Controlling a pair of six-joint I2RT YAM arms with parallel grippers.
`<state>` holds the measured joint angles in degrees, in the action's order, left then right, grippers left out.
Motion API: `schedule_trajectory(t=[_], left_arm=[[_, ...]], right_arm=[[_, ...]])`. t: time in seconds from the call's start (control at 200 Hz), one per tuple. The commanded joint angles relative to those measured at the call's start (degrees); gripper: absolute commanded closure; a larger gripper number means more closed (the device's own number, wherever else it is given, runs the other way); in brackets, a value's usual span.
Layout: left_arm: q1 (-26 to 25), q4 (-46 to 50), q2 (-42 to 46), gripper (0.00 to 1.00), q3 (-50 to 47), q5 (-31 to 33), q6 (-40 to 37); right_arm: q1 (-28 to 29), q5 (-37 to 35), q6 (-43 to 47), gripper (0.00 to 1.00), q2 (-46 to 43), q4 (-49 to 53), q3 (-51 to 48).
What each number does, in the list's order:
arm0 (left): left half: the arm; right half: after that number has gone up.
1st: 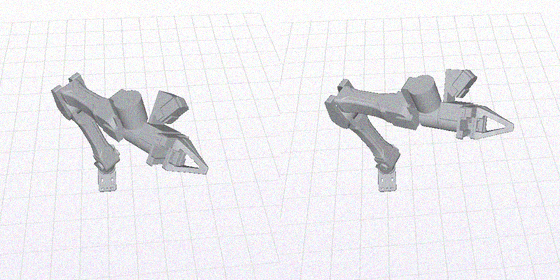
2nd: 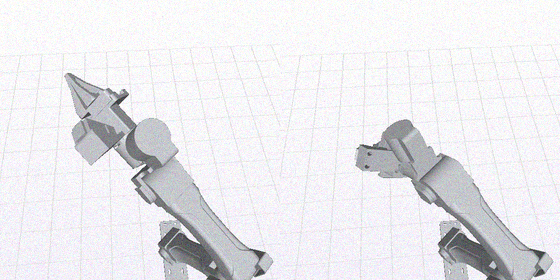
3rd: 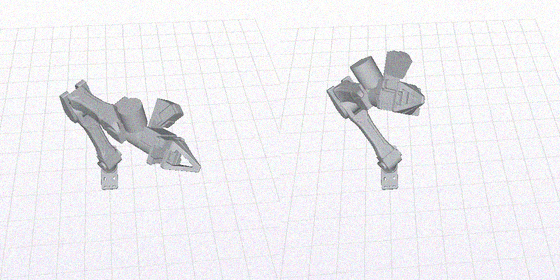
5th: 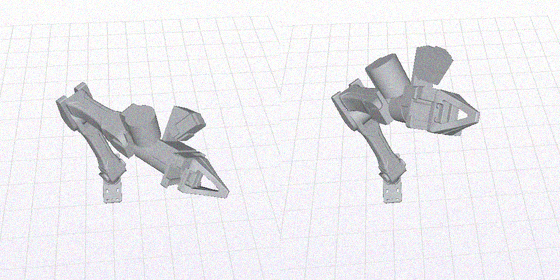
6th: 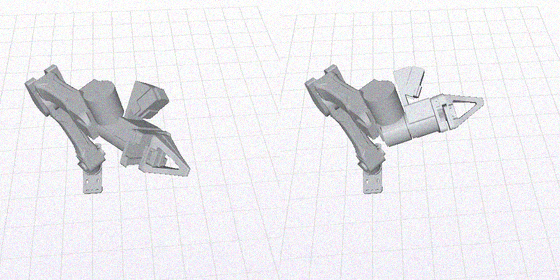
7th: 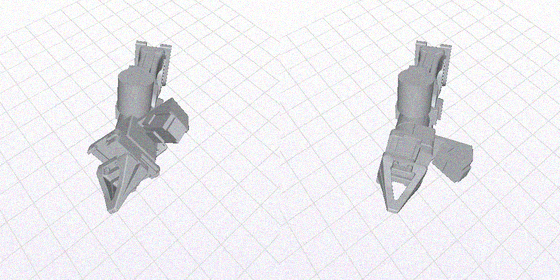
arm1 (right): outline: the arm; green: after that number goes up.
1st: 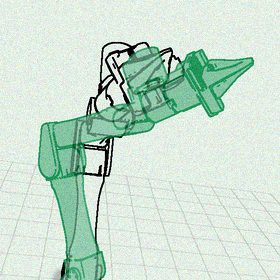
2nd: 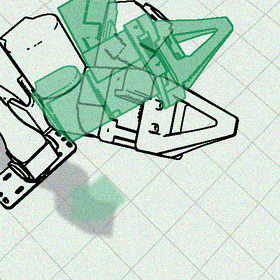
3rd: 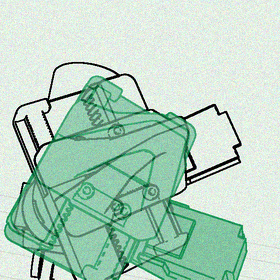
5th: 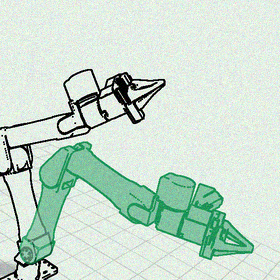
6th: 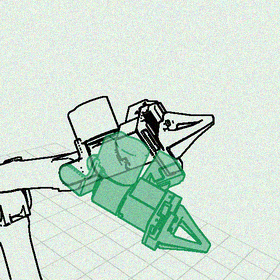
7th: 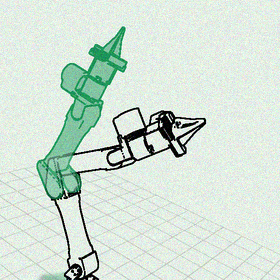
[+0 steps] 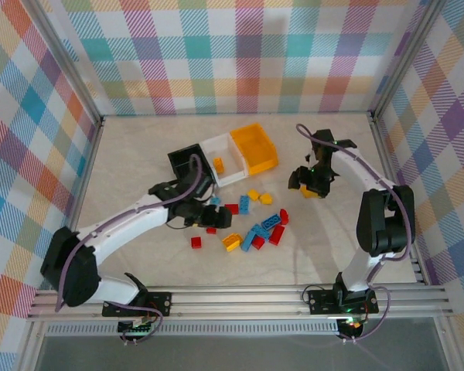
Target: Sort the legos into containers by color
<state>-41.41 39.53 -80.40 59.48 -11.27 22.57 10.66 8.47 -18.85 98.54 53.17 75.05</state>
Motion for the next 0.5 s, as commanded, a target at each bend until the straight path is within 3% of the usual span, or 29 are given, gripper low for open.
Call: schedule_trajectory(t=[0.0, 0.195, 0.495], left_arm=[[-5.21, 5.7, -4.37, 0.15, 5.6, 2.49, -9.98], [-11.58, 7.01, -10.97, 0.21, 8.67, 5.27, -13.14], [-13.35, 6.36, -14.69, 0.28, 7.99, 6.88, -14.44]], right_arm=[[1.03, 2.96, -0.99, 0.31, -3.09, -1.64, -1.09], [1.03, 4.08, -2.42, 0.3, -3.73, -3.07, -2.27], [1.03, 3.94, -2.46, 0.3, -4.6, -2.52, -3.35]])
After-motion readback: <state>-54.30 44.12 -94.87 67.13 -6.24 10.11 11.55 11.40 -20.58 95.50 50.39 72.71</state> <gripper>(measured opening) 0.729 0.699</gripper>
